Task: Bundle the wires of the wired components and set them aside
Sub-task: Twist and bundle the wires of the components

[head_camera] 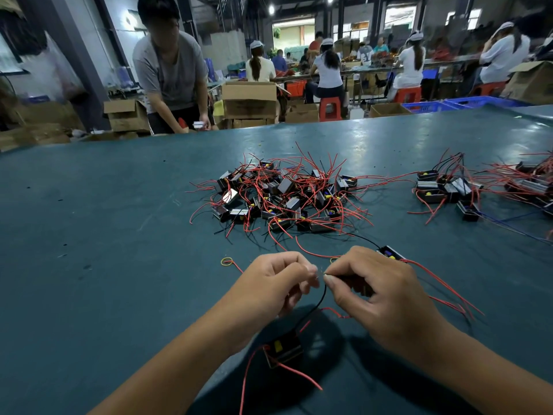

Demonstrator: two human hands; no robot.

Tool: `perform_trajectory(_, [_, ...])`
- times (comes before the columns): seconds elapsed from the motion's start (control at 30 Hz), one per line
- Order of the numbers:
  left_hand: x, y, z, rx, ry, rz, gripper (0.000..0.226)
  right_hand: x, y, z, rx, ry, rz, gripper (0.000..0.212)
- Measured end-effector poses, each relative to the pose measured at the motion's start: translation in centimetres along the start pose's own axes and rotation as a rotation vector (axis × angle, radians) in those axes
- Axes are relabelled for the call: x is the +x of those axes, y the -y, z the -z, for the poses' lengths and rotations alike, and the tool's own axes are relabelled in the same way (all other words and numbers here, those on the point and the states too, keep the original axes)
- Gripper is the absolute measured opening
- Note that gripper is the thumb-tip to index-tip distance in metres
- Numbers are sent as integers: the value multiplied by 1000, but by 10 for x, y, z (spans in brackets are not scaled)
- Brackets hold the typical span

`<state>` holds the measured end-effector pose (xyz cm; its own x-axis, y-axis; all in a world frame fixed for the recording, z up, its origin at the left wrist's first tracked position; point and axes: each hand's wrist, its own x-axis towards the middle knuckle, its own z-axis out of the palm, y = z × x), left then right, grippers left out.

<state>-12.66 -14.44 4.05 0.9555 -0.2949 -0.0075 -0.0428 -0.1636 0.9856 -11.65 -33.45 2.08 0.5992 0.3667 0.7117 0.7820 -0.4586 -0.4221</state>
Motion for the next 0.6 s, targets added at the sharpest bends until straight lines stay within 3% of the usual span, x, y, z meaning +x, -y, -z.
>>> perform_trajectory(0.13, [2, 4, 0, 286, 42, -156, 10, -1, -1, 0, 68, 10, -111, 7])
perform_trajectory(0.47, [6, 12, 1, 436, 27, -258, 10, 0, -4, 1, 123, 32, -176, 8])
perform_trajectory(0.6, [7, 9, 8, 683, -47, -388, 13, 1, -9, 4, 161, 29, -215, 11])
